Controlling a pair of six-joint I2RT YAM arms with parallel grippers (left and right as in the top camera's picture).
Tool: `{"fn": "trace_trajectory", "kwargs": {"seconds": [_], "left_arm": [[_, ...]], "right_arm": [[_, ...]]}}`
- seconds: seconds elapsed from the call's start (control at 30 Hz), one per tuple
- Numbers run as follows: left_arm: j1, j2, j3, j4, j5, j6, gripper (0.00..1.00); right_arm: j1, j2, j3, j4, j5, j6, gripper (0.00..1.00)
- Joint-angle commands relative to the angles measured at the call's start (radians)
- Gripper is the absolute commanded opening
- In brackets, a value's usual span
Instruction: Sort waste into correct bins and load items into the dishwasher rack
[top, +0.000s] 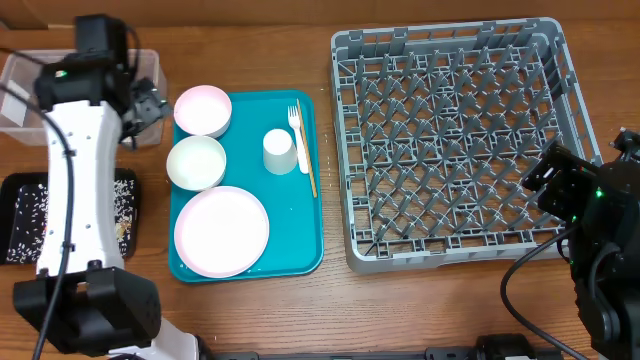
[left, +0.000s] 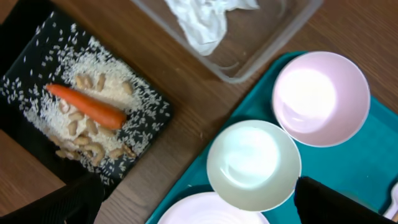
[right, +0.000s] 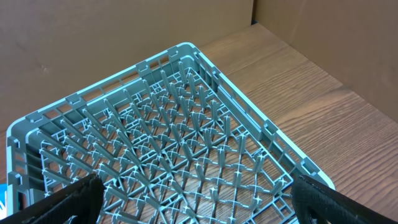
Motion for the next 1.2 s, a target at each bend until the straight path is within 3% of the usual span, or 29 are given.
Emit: {"fn": "trace_trajectory", "kwargs": {"seconds": [0.0,0.67,0.77,0.9,1.07,1.17], "left_arm": [[0.047,0.0,0.01,-0.003,0.065,-0.027,1.0],[0.073,0.0,0.01,-0.001,0.064,-0.027,1.0],[0.073,0.0,0.01,-0.001,0.064,-0.027,1.0],[0.073,0.0,0.01,-0.001,0.064,-0.027,1.0],[0.073,0.0,0.01,-0.001,0.064,-0.027,1.0],[0.073,0.0,0.01,-0.001,0.064,-0.027,1.0]], "right_arm": [[0.004,-0.008,0.027,0.004,0.014,0.007,1.0],[0.004,-0.006,0.027,0.123,-0.04,0.008,1.0],[0.004,-0.006,0.027,0.183,-0.267,0.073,1.0],[0.005,-0.006,0.027,0.135,-0.669,0.161,1.0],[0.005,0.006,0.027,0.205,-0.827,0.292,1.0],[0.011,0.039,0.027,0.317,-0.964,0.28,1.0]]}}
